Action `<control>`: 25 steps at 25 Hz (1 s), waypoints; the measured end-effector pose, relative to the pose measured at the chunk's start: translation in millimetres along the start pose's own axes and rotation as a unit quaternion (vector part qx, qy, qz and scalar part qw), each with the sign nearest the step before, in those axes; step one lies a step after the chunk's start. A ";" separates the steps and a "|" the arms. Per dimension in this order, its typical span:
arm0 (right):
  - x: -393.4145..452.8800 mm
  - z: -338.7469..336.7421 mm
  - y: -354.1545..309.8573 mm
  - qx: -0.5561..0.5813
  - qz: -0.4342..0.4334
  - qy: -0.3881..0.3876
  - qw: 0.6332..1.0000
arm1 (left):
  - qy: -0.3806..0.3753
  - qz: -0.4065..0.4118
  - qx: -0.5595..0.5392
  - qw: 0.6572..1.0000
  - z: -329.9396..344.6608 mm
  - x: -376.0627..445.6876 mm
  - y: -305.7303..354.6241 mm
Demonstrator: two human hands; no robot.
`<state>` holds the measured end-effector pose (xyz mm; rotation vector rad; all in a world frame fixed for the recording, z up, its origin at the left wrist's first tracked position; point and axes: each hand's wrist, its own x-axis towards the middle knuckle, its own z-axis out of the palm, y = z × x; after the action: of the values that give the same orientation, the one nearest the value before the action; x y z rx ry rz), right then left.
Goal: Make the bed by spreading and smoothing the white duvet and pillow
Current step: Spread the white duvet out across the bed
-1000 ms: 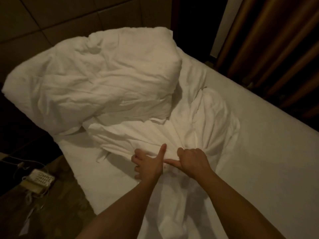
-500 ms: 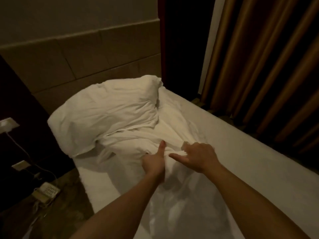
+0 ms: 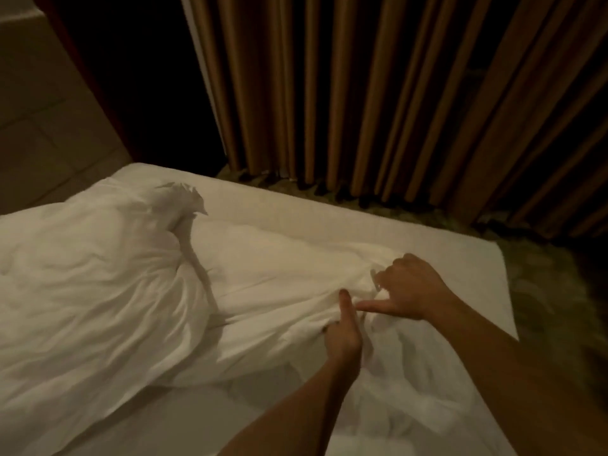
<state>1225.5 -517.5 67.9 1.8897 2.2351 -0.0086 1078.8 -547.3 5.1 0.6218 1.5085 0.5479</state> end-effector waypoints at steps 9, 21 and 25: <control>0.9 87.5 -102.9 0.103 0.037 -0.068 0.992 | 0.134 0.071 0.308 0.939 -159.9 68.8 -59.1; 205.0 -10.7 -371.2 0.287 0.090 -0.020 0.953 | 0.325 0.213 0.389 0.835 -460.2 150.2 103.5; 295.5 -25.7 -444.1 0.269 0.148 -0.043 0.951 | 0.301 0.207 0.439 0.821 -571.7 194.5 127.7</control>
<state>743.1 -304.1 -15.3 2.4183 2.0017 -0.7027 514.1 -300.8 -32.1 1.6412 2.2539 0.3547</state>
